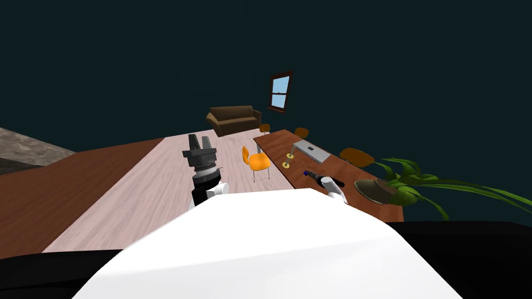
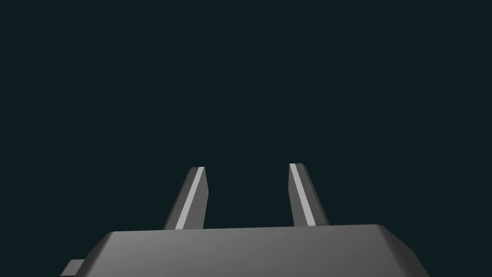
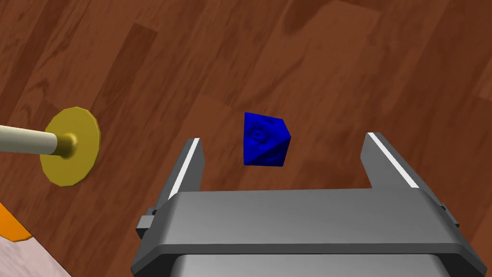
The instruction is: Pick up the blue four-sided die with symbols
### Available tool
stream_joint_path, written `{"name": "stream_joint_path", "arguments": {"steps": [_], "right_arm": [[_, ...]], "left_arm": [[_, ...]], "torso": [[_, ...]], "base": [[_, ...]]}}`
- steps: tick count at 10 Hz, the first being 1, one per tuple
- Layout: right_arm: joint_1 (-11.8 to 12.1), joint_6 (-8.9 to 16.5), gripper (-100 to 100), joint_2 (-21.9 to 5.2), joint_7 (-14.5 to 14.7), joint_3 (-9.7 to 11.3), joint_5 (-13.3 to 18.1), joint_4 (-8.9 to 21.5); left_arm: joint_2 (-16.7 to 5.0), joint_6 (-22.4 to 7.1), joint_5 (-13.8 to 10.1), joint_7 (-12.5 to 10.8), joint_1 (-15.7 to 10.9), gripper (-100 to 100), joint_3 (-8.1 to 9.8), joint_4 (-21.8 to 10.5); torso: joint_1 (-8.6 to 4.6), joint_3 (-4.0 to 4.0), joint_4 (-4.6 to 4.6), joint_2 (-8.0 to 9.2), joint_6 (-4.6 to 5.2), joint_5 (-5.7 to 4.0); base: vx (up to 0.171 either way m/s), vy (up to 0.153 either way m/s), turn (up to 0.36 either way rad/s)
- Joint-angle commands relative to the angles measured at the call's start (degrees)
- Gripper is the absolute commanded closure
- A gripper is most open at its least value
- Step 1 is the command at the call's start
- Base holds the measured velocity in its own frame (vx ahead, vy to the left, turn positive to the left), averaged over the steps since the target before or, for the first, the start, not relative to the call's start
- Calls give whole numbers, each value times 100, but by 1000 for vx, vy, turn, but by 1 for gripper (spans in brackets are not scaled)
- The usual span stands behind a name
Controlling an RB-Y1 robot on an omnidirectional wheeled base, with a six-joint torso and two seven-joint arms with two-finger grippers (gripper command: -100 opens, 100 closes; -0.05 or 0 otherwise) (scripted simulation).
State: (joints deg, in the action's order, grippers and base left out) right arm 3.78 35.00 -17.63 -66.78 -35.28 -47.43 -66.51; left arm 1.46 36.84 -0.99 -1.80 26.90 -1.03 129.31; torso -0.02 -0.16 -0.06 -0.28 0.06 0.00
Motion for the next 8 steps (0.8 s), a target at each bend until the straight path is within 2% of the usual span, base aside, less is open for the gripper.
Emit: {"name": "stream_joint_path", "arguments": {"steps": [1,4,5,6,7,8], "right_arm": [[-11,78,-100,-1,-75,-59,-146,232],[6,157,-100,30,-155,-94,-207,402],[2,158,-100,25,-178,-88,-145,306],[0,170,0,23,-188,-90,-148,315],[-39,210,-100,51,-3,-227,-180,385],[-78,252,-100,78,167,-364,-212,455]], "left_arm": [[0,0,0,0,0,0,0,0],[0,0,0,0,0,0,0,0],[0,0,0,0,0,0,0,0],[0,0,0,0,0,0,0,0],[0,0,0,0,0,0,0,0],[0,0,0,0,0,0,0,0]], "torso": [[0,0,0,0,0,0],[7,10,4,18,2,2],[6,11,4,20,3,2],[7,13,5,23,4,2],[8,14,5,25,4,3],[11,12,4,21,4,3]], "base": [[48,-13,136],[19,-6,57],[7,-5,14],[0,0,0],[21,5,-12],[41,9,-29]]}}
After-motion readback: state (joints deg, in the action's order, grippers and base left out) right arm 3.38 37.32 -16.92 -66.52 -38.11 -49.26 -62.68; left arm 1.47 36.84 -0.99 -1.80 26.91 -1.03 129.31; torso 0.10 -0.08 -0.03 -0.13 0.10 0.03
